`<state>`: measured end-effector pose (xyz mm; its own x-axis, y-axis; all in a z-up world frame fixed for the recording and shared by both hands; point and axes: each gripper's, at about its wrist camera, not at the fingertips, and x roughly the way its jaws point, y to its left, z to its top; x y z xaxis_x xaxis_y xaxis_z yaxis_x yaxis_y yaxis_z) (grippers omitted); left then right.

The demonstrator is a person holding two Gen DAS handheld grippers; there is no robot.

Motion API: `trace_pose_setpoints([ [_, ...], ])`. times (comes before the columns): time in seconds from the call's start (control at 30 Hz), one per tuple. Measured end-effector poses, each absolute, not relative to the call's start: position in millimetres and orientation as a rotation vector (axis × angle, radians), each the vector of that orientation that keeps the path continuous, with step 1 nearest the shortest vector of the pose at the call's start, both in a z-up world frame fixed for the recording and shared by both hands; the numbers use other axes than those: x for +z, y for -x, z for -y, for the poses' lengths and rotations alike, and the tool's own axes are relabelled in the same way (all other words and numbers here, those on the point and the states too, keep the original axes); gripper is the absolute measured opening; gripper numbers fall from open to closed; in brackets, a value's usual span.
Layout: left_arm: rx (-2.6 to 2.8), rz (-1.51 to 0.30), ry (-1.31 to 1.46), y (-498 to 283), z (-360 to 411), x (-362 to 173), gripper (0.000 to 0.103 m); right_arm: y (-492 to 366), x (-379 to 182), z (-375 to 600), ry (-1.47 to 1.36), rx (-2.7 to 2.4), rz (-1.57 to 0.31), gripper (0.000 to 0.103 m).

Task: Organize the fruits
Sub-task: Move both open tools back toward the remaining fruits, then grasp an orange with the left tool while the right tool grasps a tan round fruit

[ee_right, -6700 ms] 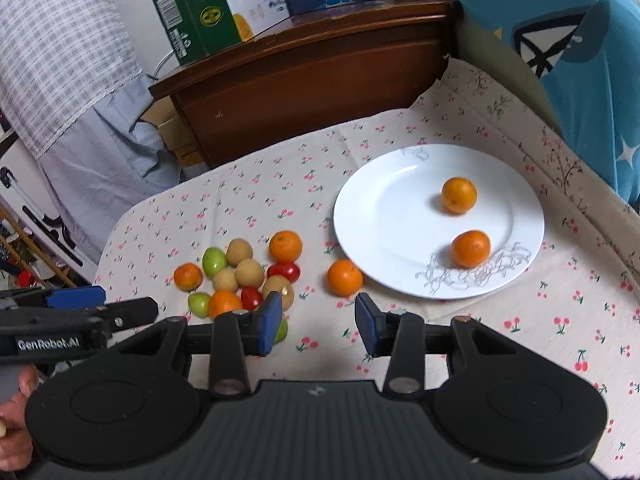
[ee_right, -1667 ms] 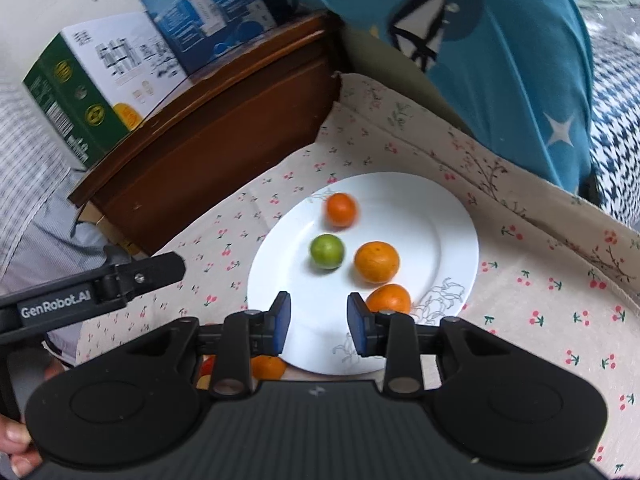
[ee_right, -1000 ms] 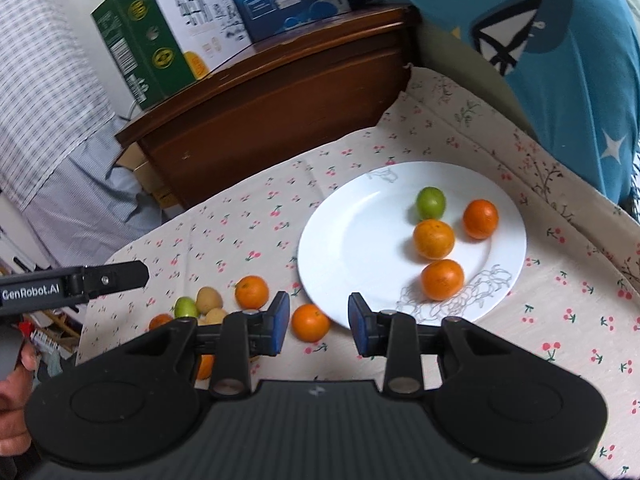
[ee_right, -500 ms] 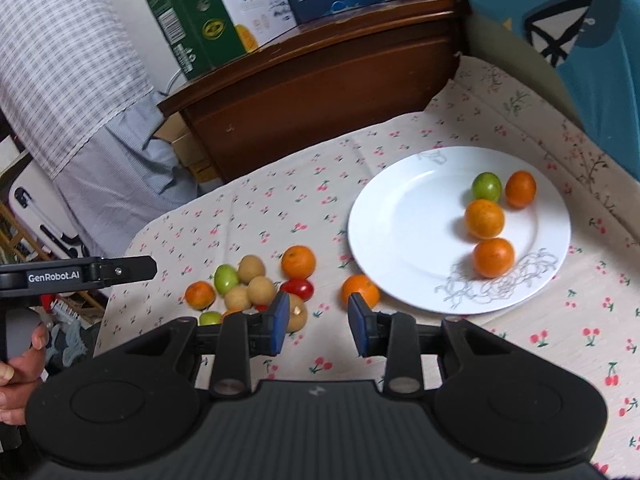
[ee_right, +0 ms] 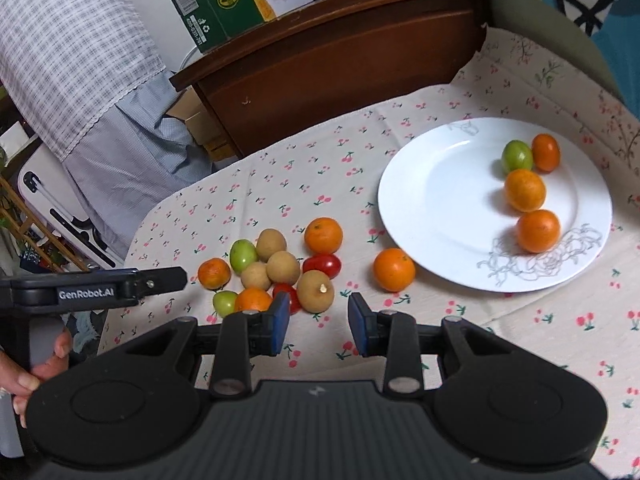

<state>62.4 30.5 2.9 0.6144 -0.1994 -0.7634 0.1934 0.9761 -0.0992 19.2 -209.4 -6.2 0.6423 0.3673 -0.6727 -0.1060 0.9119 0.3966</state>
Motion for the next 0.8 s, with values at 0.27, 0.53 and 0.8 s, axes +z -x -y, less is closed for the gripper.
trace_pose_setpoints([
  [0.27,-0.274,-0.892,0.044,-72,-26,-9,0.065,-31,-18,207,-0.368,0.272,-0.845,0.034],
  [0.53,-0.319,-0.905,0.058,-80,-19,-20,0.051,-42,-28,205,-0.387,0.272,-0.858,0.033],
  [0.8,-0.34,-0.912,0.064,-87,-16,-28,0.043,-48,-34,203,-0.39,0.281,-0.871,0.031],
])
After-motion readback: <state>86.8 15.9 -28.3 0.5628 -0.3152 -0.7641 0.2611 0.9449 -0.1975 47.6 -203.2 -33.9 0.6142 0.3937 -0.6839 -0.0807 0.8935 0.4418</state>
